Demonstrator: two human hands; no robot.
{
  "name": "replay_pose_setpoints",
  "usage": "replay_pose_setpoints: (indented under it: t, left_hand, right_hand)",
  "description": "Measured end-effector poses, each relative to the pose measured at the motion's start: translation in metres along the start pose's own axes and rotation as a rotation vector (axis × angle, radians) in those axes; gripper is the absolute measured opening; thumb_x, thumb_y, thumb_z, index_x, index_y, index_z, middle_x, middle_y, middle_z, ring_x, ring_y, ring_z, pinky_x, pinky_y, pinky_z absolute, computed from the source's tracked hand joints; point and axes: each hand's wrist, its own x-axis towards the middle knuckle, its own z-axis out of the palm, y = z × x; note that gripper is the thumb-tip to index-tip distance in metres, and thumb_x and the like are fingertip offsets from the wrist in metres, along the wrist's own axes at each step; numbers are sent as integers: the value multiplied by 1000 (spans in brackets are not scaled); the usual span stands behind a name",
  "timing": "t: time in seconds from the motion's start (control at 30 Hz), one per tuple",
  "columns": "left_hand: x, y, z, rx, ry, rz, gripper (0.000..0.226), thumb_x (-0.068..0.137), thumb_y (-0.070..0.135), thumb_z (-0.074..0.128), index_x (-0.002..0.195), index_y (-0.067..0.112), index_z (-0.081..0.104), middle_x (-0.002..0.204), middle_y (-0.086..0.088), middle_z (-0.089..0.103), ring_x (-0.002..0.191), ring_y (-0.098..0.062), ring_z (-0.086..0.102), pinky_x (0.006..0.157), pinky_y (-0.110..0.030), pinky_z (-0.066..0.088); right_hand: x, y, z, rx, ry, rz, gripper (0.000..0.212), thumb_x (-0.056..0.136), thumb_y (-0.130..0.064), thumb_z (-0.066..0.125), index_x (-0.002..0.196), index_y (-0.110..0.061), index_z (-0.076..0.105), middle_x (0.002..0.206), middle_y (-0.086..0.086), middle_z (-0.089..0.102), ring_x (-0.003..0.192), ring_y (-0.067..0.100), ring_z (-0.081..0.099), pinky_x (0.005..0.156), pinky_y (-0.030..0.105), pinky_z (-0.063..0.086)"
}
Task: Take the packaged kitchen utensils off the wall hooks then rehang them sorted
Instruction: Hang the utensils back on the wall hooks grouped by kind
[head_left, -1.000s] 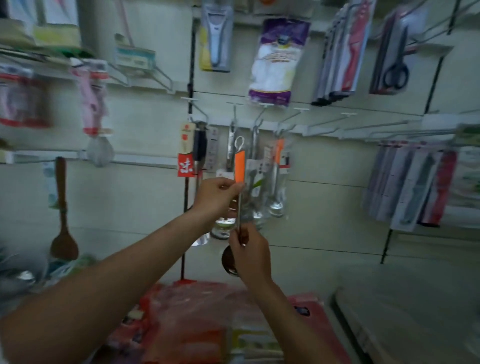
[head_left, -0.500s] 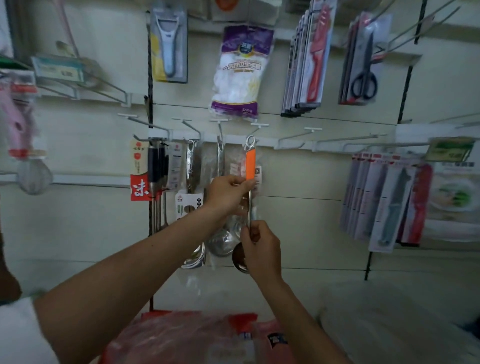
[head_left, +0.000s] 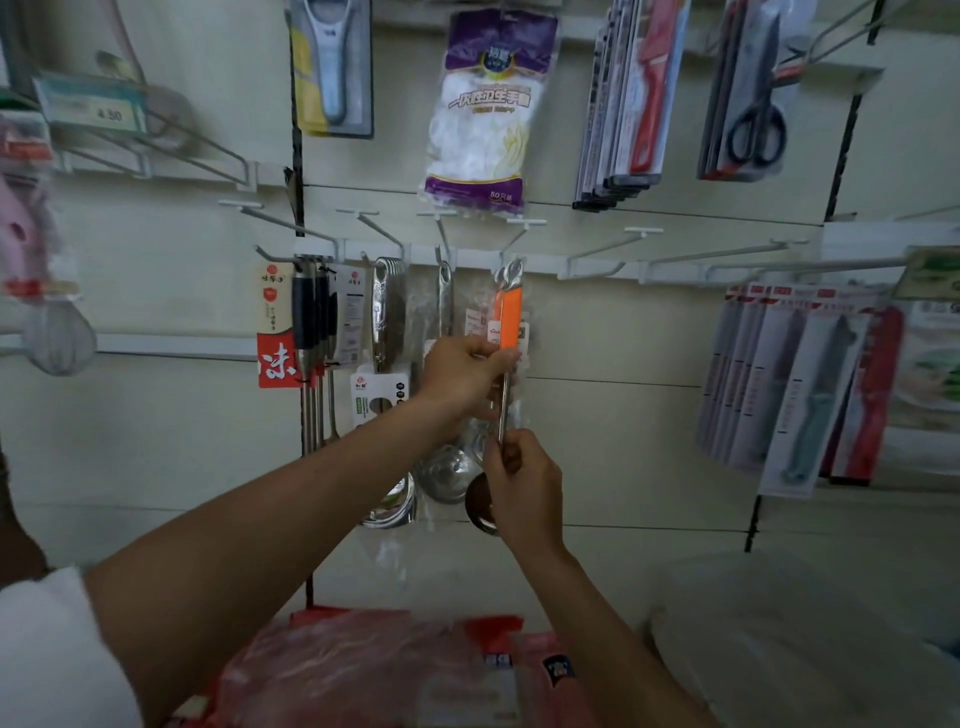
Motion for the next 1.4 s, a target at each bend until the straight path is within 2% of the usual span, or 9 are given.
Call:
replay_pose_setpoints:
  t: [0.17, 0.33, 0.6, 0.8, 0.97, 1.07, 1.23, 1.33, 1.4]
  left_hand:
    - [28, -10, 5, 42, 50, -33, 21, 90, 23, 71, 97, 3, 69, 84, -13, 69, 67, -26, 69, 54, -40, 61]
    - [61, -24, 16, 55, 81, -50, 13, 92, 24, 68, 87, 12, 65, 95, -17, 69, 86, -34, 70, 64, -47, 62]
    - [106, -50, 26, 49, 134, -74, 15, 89, 26, 72, 84, 13, 67, 93, -15, 71, 83, -32, 71, 66, -50, 61]
    - [110, -63, 23, 32, 194, -93, 25, 84, 30, 76, 75, 9, 67, 85, -14, 73, 76, -28, 73, 68, -40, 62]
    - [90, -79, 17, 73, 124, -133, 18, 85, 18, 75, 73, 9, 67, 79, -15, 69, 69, -23, 68, 66, -33, 61]
    - [73, -83, 5, 40, 43, -141, 15, 87, 14, 73, 76, 5, 70, 72, -13, 67, 68, -23, 64, 60, -29, 57]
    - [46, -64, -37, 135, 97, -46, 19, 88, 31, 72, 89, 12, 76, 76, -2, 71, 75, -16, 66, 71, -27, 55]
    - [7, -49, -89, 349, 48, 158, 35, 94, 46, 60, 111, 18, 73, 100, 9, 71, 89, -7, 65, 76, -14, 47]
    - [-24, -49, -139, 493, 57, 241, 43, 96, 51, 52, 126, 22, 65, 118, 9, 66, 105, -9, 62, 87, -21, 47]
  right_hand:
    - [17, 7, 9, 1, -39, 58, 13, 98, -24, 58, 86, -22, 60, 75, -6, 62, 69, 10, 57, 60, 23, 41]
    - [39, 31, 23, -20, -30, 110, 12, 98, -27, 59, 89, -20, 62, 84, -5, 65, 78, 13, 61, 68, 30, 49]
    - [69, 70, 48, -85, -16, 117, 14, 99, -24, 58, 102, -12, 66, 100, 2, 65, 88, 15, 60, 70, 24, 39]
    - [65, 80, 62, -73, -5, 104, 17, 98, -20, 59, 112, -13, 65, 114, 3, 63, 101, 18, 62, 78, 22, 41]
    - [53, 74, 65, -120, 51, 102, 28, 95, -23, 60, 123, -16, 60, 121, 2, 55, 109, 23, 58, 83, 35, 50]
    - [49, 62, 63, -188, 130, 58, 37, 92, -19, 65, 127, -10, 57, 124, 9, 56, 116, 29, 53, 93, 47, 49]
    - [42, 18, 66, -262, 171, -60, 51, 91, -21, 66, 138, -9, 51, 141, 14, 49, 130, 32, 45, 105, 49, 41]
    - [30, -20, 79, -218, 116, -145, 51, 97, -34, 51, 142, -10, 48, 147, 14, 44, 137, 32, 40, 111, 47, 36]
    - [16, -47, 90, -189, 55, -236, 55, 98, -40, 42, 143, -9, 47, 149, 15, 43, 141, 30, 36, 113, 45, 33]
